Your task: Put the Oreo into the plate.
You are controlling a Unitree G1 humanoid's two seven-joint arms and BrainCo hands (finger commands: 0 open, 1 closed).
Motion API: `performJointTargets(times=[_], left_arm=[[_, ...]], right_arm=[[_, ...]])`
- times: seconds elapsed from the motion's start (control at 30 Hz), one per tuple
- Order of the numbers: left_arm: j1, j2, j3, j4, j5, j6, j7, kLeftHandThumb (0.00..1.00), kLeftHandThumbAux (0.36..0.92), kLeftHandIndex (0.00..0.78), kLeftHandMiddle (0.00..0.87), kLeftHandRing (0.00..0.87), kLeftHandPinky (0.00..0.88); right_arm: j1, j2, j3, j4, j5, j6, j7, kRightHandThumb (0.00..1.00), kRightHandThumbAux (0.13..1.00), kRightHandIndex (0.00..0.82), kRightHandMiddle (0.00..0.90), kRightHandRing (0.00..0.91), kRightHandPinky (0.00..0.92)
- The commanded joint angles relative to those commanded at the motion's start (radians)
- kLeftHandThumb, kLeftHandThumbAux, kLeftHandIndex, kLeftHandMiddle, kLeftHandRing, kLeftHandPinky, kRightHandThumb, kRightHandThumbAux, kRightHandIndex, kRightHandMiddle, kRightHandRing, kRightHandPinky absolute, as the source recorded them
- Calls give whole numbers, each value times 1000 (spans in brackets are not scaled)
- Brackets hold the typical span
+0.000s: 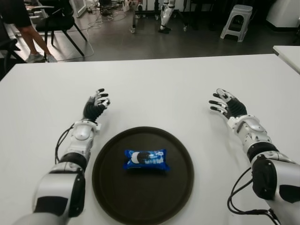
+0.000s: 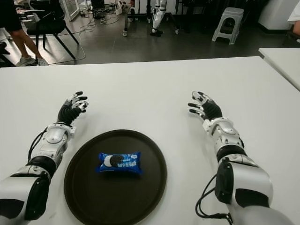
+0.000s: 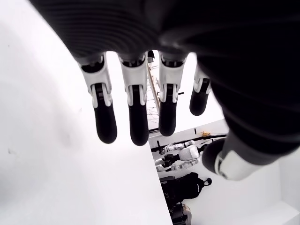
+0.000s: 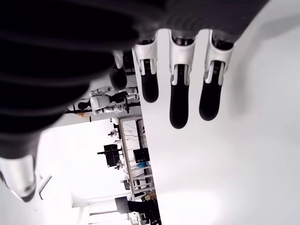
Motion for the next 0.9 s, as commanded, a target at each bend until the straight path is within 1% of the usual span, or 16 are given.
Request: performJointTargets(times=[0.27, 0.63, 0.9], left_arm=[[-1, -3, 2, 1, 1, 1, 1, 71, 606, 133, 218, 240, 284], [-5, -7, -1, 3, 7, 1, 15, 54, 616, 132, 221, 240, 283], [-9, -6, -6, 7, 13, 6, 28, 48, 603, 139, 222, 240, 282]], right_arm=[[-1, -2, 9, 1, -10, 3, 1, 0, 561, 112, 221, 277, 346], [-2, 0, 18, 3, -29, 0, 4, 0, 564, 105, 217, 269, 331], [1, 0, 42, 2, -63, -22, -5, 9, 567, 110, 216, 261, 317]])
